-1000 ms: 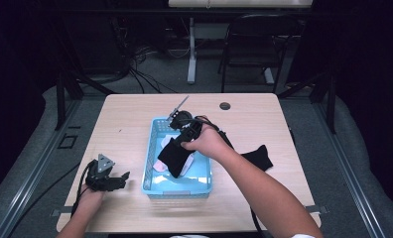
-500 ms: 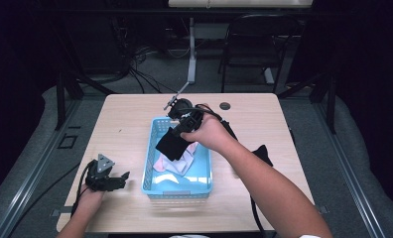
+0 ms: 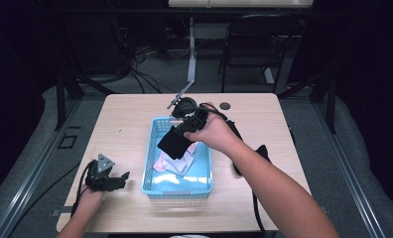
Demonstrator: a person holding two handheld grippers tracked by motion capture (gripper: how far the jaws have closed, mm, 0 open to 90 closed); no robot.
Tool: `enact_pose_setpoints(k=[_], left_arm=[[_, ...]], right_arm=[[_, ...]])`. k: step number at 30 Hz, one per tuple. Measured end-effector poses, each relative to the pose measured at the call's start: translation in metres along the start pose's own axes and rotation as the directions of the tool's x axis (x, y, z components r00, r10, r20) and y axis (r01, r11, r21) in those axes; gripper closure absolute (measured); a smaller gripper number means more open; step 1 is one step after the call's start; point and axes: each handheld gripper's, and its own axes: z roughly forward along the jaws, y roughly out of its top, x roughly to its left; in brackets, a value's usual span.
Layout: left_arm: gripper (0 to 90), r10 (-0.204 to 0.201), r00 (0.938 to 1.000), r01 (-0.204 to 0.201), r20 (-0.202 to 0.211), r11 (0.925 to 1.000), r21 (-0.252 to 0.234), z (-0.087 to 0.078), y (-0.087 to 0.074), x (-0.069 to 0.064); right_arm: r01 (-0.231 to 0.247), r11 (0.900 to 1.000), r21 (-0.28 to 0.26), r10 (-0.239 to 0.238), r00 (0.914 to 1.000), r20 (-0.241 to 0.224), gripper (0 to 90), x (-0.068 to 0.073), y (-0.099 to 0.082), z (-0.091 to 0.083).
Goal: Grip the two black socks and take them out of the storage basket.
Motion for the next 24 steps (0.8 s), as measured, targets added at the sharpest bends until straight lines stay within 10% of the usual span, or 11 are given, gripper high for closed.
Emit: enact_pose_setpoints(k=[24], left_arm=[[15.6, -0.001, 1.0000, 0.001, -0.002, 1.0000, 0.005, 0.001, 0.000, -0.001]], right_arm=[[-0.043, 0.9984, -0.037, 0.046, 0.9947, 0.092, 87.0, -0.014, -0.053, -0.072]])
